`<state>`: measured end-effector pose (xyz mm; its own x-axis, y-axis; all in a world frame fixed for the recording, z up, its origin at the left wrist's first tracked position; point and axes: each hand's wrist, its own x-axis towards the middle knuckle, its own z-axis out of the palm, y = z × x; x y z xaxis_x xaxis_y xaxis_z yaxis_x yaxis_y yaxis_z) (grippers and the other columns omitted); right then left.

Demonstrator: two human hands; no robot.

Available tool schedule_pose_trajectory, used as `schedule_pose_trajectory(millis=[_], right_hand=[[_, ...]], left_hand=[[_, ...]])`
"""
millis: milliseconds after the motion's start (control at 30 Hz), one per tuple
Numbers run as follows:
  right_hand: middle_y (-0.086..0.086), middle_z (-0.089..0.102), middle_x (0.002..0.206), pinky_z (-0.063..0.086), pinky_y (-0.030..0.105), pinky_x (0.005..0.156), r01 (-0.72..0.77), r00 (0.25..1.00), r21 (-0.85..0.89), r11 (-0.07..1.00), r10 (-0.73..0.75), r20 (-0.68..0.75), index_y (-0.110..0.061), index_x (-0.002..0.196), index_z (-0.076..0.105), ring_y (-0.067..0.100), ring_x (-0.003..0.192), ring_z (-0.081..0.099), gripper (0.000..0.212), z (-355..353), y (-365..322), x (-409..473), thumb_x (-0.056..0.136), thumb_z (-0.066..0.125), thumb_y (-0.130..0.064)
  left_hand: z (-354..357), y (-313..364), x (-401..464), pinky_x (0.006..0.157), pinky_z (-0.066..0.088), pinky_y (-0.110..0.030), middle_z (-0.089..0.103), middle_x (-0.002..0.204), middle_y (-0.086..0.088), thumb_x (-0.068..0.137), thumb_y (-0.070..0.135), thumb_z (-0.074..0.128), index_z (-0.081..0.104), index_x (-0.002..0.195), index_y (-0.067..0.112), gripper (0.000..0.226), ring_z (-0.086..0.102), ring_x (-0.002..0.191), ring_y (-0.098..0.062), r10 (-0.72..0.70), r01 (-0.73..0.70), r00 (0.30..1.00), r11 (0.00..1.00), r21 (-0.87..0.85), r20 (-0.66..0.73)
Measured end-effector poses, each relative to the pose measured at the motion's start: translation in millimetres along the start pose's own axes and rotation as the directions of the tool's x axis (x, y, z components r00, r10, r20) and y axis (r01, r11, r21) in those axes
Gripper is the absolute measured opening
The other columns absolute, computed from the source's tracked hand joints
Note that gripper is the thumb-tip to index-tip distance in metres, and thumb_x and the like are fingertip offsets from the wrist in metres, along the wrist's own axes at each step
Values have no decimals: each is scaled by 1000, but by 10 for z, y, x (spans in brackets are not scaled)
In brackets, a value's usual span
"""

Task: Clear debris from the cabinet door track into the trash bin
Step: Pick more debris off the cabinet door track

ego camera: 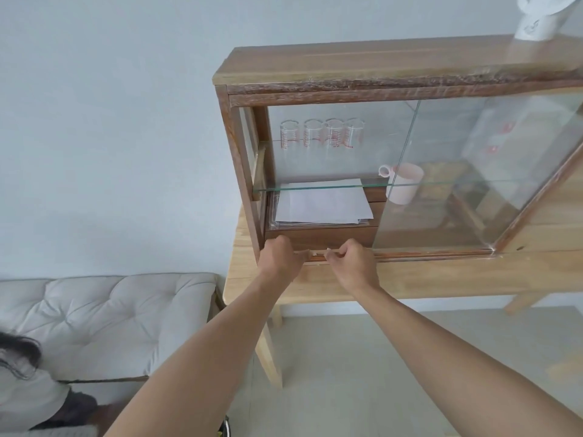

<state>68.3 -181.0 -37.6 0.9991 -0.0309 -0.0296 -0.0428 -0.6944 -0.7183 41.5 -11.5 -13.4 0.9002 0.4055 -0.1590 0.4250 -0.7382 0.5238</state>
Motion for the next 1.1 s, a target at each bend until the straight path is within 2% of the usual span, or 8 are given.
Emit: schedule_pose_trajectory(millis=[233,367,500,600,667,867,1000,1100], right_hand=[[11,80,97,55,38,74,48,998,-74,996,-45,42,-10,93,74,36,95,73,26,-10,-71,68,99,70,-35],[12,79,93,54,36,72,57,997,-39,998,-54,56,-7,93,75,35,91,73,23,-3,-76,60,101,67,-28],[11,77,80,56,39,70,48,995,8,999,-49,91,-3,83,74,33,80,70,30,-54,-90,21,98,68,-28],[5,44,49,32,36,48,60,994,-75,995,-53,92,-7,52,50,29,51,42,48,-62,-186,15,93,68,-23],[2,32,49,23,34,44,83,993,-111,990,-72,94,-13,50,37,25,47,33,52,-55,-260,14,94,65,-16],[16,72,54,60,38,48,24,987,-15,1000,-21,161,7,69,68,34,45,72,38,-94,-273,-57,97,58,-16],[8,76,60,55,31,39,105,981,91,990,-118,154,-9,81,72,22,41,71,24,-56,-325,-231,98,60,-21],[4,78,66,60,37,46,164,956,152,975,-195,220,-18,86,71,26,49,75,20,109,-430,-503,102,62,-26]], left_hand=[[71,264,64,67,67,-36,83,82,-14,98,43,84,60,76,9,47,85,78,-31,-3,0,1000,995,95,29],[79,273,133,58,70,-33,81,64,-15,103,5,67,67,90,1,14,78,44,-19,-59,68,994,993,-92,93],[10,186,94,62,72,-38,78,65,-19,102,-5,66,73,97,-11,10,84,58,-30,-80,120,986,948,-294,144],[-11,19,0,55,70,-33,76,62,-17,104,1,71,72,89,-5,17,79,48,-22,-98,129,991,891,-436,91],[-19,-134,-72,56,69,-29,80,64,-17,105,6,72,75,90,-8,21,77,45,-17,-92,108,994,876,-470,57],[-134,-560,-371,53,66,-26,82,64,-10,103,8,76,79,93,-3,16,80,51,-16,-105,98,994,802,-589,22],[-179,-894,-603,53,65,-25,82,64,-8,103,8,78,78,90,-1,15,81,54,-18,-135,128,990,757,-641,38],[-218,-1203,-763,64,72,-39,80,66,-9,103,8,79,76,92,-4,17,81,58,-21,-164,136,986,717,-684,24]])
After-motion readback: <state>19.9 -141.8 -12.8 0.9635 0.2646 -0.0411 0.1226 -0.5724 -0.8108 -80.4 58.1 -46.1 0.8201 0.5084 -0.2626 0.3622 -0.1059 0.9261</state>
